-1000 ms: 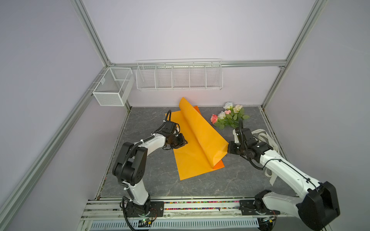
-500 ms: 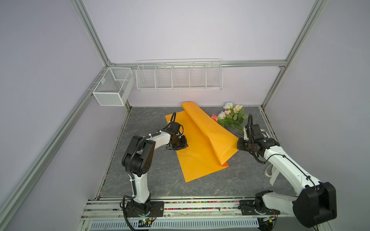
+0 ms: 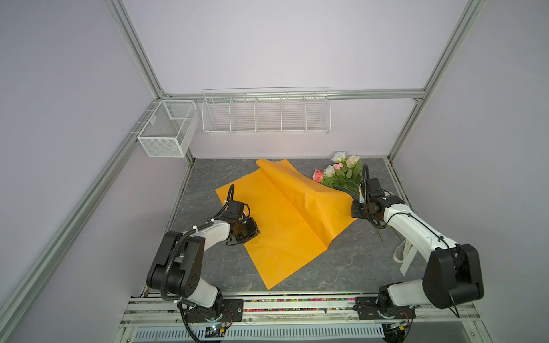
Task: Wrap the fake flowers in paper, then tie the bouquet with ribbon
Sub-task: 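Pull the sheet apart with both grippers, unfolding it flat on the table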
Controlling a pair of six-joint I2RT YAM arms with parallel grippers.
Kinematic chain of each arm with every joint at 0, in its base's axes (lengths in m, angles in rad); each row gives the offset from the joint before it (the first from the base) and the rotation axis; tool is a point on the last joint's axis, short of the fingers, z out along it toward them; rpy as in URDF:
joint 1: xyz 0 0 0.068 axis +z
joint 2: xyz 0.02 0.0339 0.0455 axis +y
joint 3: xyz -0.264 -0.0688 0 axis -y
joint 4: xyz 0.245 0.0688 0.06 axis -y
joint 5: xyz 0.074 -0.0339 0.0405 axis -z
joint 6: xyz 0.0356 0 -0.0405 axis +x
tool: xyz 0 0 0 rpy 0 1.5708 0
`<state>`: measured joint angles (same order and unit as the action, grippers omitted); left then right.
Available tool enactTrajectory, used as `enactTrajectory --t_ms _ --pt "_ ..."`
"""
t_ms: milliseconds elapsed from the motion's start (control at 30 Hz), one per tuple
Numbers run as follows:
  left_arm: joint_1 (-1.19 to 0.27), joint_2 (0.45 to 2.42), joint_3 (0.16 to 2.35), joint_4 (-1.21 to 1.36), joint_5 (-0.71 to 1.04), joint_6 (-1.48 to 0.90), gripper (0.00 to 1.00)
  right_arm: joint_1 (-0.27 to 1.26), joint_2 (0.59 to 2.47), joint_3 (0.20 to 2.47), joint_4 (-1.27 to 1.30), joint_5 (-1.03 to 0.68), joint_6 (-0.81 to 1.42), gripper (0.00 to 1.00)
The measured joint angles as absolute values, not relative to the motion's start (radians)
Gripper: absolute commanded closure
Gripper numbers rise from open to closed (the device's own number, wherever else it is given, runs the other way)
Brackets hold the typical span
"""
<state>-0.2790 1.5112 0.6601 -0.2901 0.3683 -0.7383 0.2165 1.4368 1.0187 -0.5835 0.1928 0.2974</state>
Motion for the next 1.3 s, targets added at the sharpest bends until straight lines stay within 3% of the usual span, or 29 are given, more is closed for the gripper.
enactTrajectory --t_ms 233,433,633,767,933,1233,1267,1300 --pt "-0.225 1.38 0.564 -0.332 0.305 -0.799 0.87 0.249 1.615 1.148 -0.568 0.192 0.264 0.93" --pt "-0.183 1.232 0.5 -0.45 0.25 -0.823 0.79 0.358 1.798 1.242 -0.589 0.218 0.245 0.93" --pt "-0.183 1.176 0.607 -0.654 0.185 -0.783 0.73 0.395 1.934 1.353 -0.629 0.25 0.285 0.94" --pt "-0.183 1.146 0.707 -0.646 0.211 -0.739 0.7 0.394 1.929 1.335 -0.662 0.274 0.31 0.93" --pt "-0.199 1.261 0.844 -0.61 0.312 -0.673 0.68 0.394 1.86 1.24 -0.707 0.292 0.311 0.93" --pt "-0.326 1.682 1.17 -0.628 0.405 -0.537 0.66 0.336 1.594 1.071 -0.781 0.298 0.308 0.93" --pt "-0.339 1.725 1.199 -0.626 0.414 -0.531 0.66 0.324 1.604 1.07 -0.778 0.291 0.307 0.89" --pt "-0.35 1.768 1.226 -0.63 0.421 -0.524 0.66 0.318 1.622 1.07 -0.773 0.281 0.307 0.78"
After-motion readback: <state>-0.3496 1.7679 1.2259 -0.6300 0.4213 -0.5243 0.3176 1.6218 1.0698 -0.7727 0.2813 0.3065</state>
